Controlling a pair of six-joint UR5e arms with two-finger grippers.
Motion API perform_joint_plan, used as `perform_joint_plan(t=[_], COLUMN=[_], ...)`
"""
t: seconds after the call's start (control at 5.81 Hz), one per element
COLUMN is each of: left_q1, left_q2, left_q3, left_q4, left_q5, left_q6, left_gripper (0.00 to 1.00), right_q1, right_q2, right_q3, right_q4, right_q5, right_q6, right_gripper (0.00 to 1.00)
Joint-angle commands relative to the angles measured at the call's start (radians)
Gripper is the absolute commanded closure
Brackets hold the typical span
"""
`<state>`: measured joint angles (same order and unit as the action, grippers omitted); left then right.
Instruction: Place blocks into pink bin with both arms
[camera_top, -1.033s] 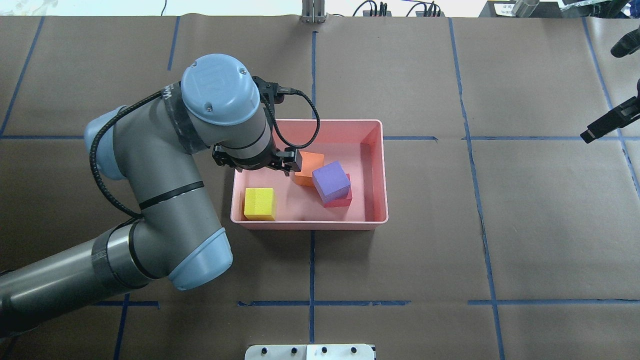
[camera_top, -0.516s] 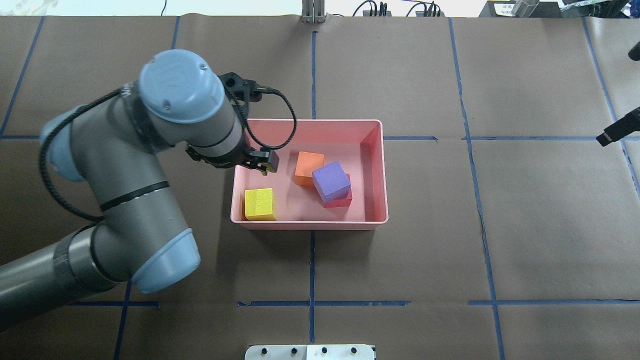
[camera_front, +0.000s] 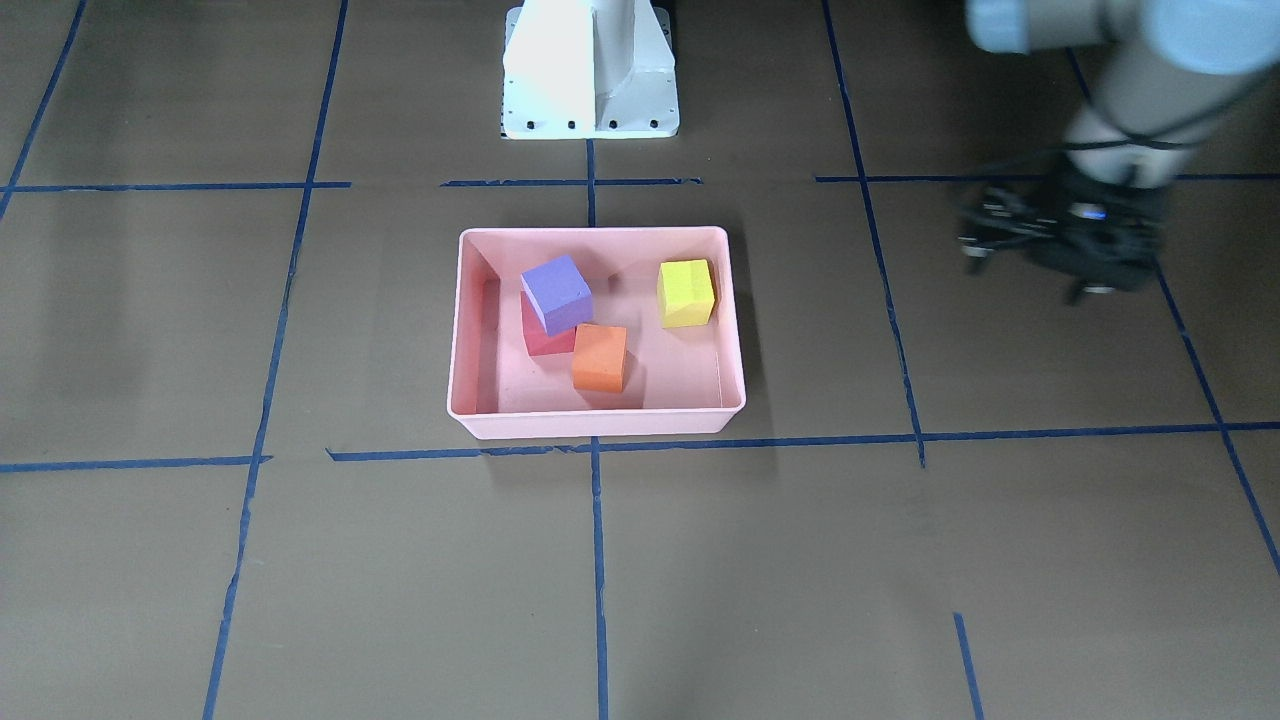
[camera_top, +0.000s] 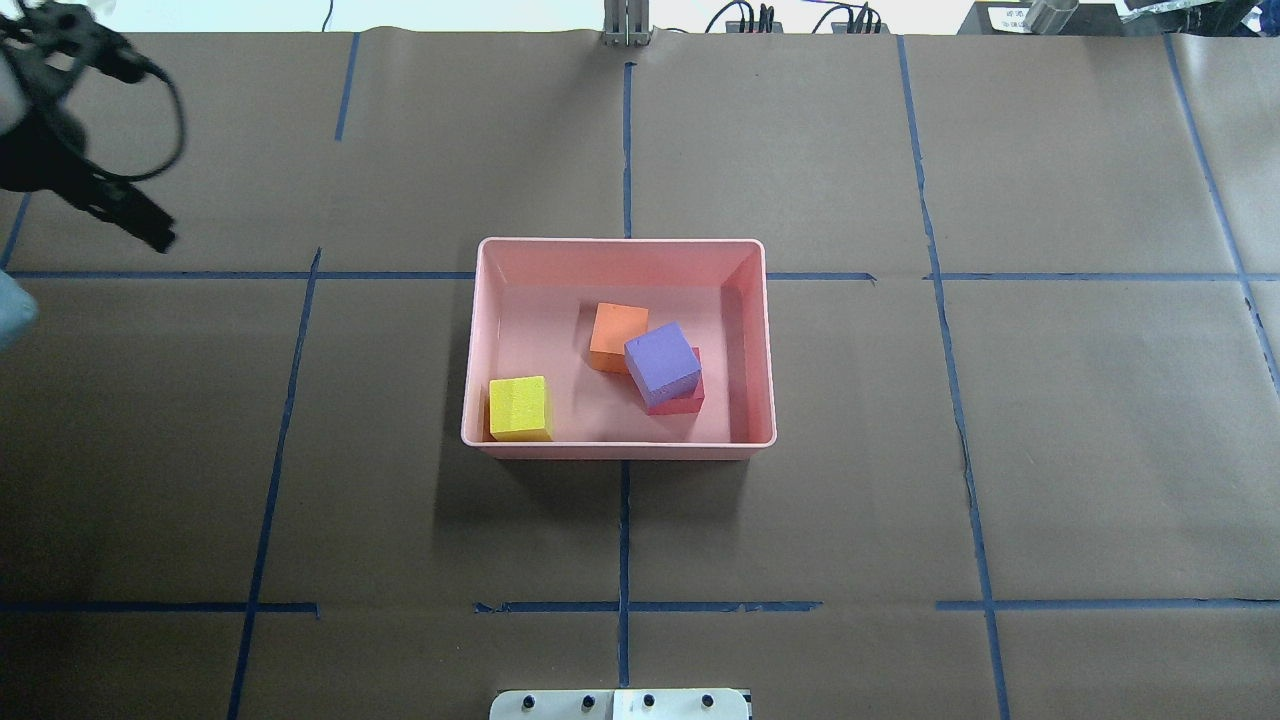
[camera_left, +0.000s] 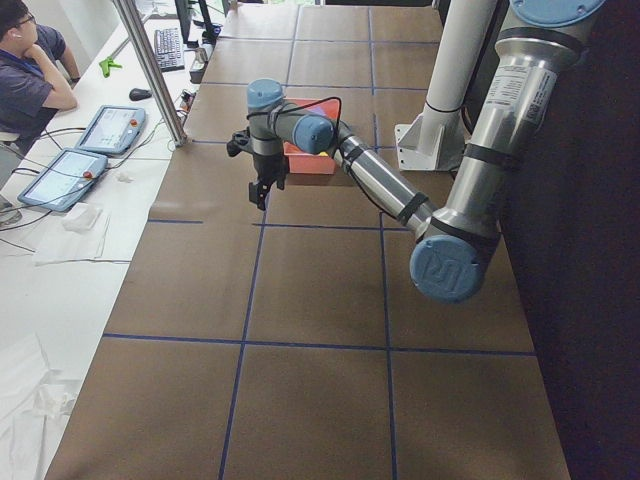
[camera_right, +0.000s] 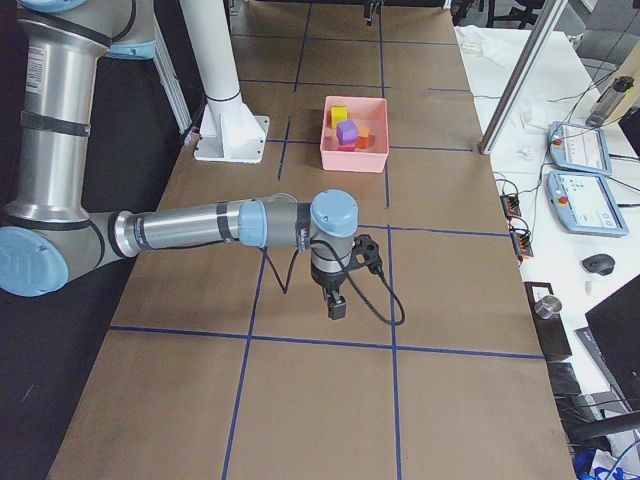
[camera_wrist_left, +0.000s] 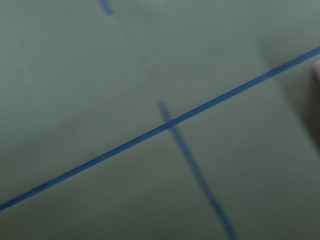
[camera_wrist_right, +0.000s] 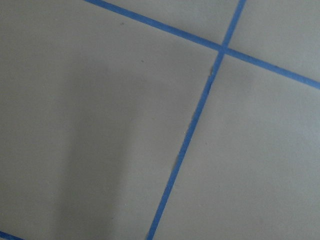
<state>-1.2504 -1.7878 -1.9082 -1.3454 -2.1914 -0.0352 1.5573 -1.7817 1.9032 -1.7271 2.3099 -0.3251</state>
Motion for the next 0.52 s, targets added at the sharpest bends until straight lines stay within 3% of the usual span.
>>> perform_joint_plan(t=[0.0, 0.17, 0.34], left_q1=[-0.229, -0.256, -0.257], left_q2=[0.130, 0.195, 0.221], left_q3=[0.104, 0.104, 0.106], left_q4=[-0.005, -0.006, -0.014], left_q5=[-0.019, -0.101, -0.126], left_q6=[0.136, 0.138, 0.143], left_gripper=[0.00, 0.00, 0.00], right_q1=[0.036, 0.036, 0.036], right_q2=[-0.013, -0.009, -0.008], right_q3=[-0.042, -0.042, -0.038], right_q4=[0.001, 0.001, 0.001], right_q5=[0.002, 0.003, 0.003], right_q6=[0.001, 0.003, 0.003], right_gripper=[0.00, 0.00, 0.00])
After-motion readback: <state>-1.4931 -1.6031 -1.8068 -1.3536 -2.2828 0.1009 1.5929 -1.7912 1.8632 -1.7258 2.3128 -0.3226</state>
